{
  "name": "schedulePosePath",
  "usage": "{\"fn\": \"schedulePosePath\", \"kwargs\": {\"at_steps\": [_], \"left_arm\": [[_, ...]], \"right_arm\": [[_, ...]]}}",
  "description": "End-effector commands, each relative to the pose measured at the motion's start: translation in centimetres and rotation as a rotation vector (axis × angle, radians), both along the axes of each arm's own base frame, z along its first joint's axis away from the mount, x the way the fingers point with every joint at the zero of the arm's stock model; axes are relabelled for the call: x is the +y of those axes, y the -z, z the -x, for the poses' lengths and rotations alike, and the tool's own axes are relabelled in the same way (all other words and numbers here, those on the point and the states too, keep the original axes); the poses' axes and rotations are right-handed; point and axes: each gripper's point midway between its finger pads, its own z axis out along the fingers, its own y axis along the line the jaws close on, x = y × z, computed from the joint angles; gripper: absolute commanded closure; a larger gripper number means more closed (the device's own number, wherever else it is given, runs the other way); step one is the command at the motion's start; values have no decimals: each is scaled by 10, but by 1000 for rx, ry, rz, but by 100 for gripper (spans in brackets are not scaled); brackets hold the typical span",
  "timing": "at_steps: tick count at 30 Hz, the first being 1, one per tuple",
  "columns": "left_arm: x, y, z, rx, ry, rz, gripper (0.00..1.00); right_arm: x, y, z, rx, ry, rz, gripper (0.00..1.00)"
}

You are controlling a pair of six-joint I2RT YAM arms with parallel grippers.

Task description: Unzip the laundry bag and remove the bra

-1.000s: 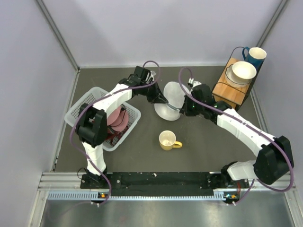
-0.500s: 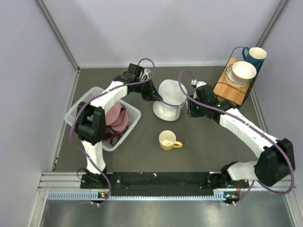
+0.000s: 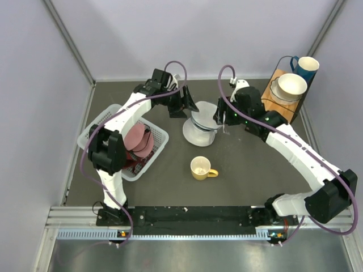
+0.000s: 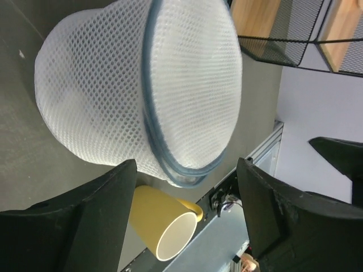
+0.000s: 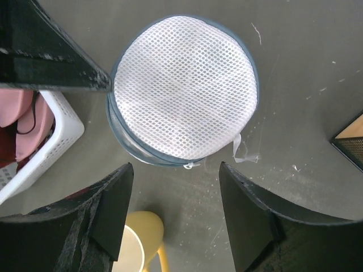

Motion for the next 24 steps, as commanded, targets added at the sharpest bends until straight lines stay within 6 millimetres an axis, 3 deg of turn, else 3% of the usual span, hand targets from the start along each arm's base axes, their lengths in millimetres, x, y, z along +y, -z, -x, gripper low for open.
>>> {"fn": "schedulePosePath", "kwargs": {"at_steps": [1, 7, 9, 10, 11, 16, 24], "left_arm": [[-1, -26, -25, -112, 0, -28, 24], [-4, -41, -52, -200, -34, -46, 31], [1, -35, -55, -182, -36, -88, 29], [1, -23, -58, -159, -36, -119, 28], [3, -28, -62, -177, -41, -135, 26], [6, -7, -61, -143, -27, -181, 23], [-1, -8, -63, -154, -13, -156, 43]], "right_arm": [[12, -25, -6, -40, 2, -74, 37], [5, -18, 3, -32, 15, -68, 37], [3, -14, 6, -24, 16, -66, 37], [3, -13, 7, -22, 14, -67, 37], [2, -10, 8, -16, 18, -65, 37], [3, -7, 10, -4, 14, -69, 36], [4, -8, 9, 0, 12, -70, 38]]}}
